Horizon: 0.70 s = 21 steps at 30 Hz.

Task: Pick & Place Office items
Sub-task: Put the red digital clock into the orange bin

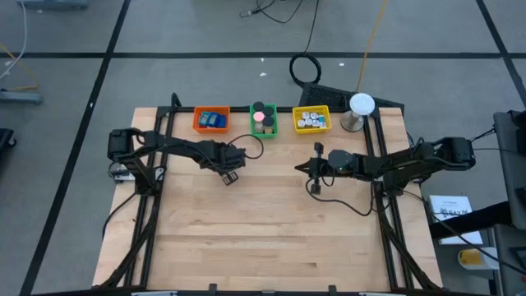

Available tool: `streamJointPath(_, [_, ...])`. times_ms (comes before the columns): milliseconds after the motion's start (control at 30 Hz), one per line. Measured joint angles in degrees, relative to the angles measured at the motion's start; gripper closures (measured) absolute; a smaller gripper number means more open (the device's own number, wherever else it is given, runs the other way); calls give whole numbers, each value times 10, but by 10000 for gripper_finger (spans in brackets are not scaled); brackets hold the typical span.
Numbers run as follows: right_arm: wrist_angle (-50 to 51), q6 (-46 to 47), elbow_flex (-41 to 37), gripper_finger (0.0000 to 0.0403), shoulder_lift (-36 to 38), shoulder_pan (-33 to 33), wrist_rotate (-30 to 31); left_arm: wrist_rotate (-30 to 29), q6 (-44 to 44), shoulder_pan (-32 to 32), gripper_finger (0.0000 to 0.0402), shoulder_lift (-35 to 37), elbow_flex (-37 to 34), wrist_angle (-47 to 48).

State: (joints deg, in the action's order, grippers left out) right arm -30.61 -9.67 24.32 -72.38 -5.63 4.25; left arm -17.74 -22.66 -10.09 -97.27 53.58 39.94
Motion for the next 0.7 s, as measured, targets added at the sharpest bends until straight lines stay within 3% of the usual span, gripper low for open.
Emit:
streamJointPath(400, [0, 0, 0, 402, 0, 0, 0, 129, 0, 0, 137, 9, 49, 35])
streamJointPath(533, [0, 0, 0, 401, 0, 0, 0, 109, -25, -10, 117, 9, 52, 63])
streamJointPath(700, [0, 0, 0, 402, 0, 0, 0, 102, -45, -36, 121, 9, 50, 66])
